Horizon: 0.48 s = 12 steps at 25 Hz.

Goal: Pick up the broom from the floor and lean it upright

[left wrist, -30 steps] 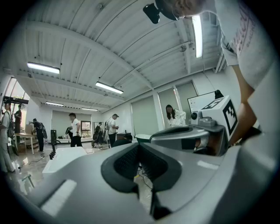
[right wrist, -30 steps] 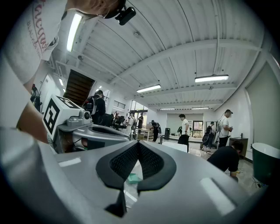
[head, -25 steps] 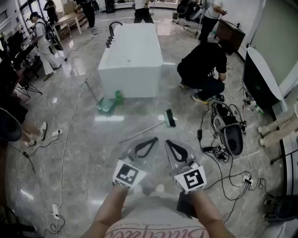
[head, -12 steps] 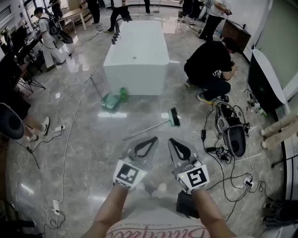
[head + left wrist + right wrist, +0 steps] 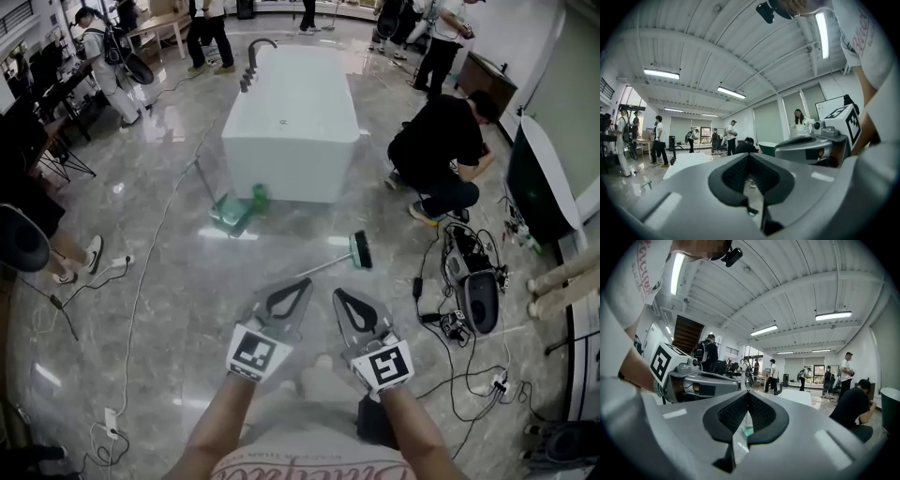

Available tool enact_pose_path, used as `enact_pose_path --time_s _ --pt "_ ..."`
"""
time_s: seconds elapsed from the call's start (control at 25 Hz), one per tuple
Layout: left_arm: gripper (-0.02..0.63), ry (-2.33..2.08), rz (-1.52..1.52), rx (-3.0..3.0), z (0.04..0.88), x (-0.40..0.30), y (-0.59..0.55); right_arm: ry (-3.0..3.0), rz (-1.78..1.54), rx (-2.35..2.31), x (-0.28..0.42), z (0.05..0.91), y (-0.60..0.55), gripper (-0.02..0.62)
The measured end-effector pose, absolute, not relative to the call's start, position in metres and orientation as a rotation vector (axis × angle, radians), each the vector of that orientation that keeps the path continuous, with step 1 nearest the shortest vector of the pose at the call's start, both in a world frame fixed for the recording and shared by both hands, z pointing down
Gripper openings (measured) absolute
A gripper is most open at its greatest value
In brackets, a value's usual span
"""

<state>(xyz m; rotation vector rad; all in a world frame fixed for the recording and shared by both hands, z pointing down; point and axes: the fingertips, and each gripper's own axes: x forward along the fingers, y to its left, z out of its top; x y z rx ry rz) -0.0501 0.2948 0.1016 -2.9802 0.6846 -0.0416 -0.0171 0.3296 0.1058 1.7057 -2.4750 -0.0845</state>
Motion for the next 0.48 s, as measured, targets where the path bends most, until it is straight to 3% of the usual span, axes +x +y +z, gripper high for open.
enact_pose_path --time_s 0.48 --pt "0.0 0.843 -0.125 -3.01 0.134 -0.02 0.181 -2.524 0.019 1.639 0.032 0.135 0.217 0.002"
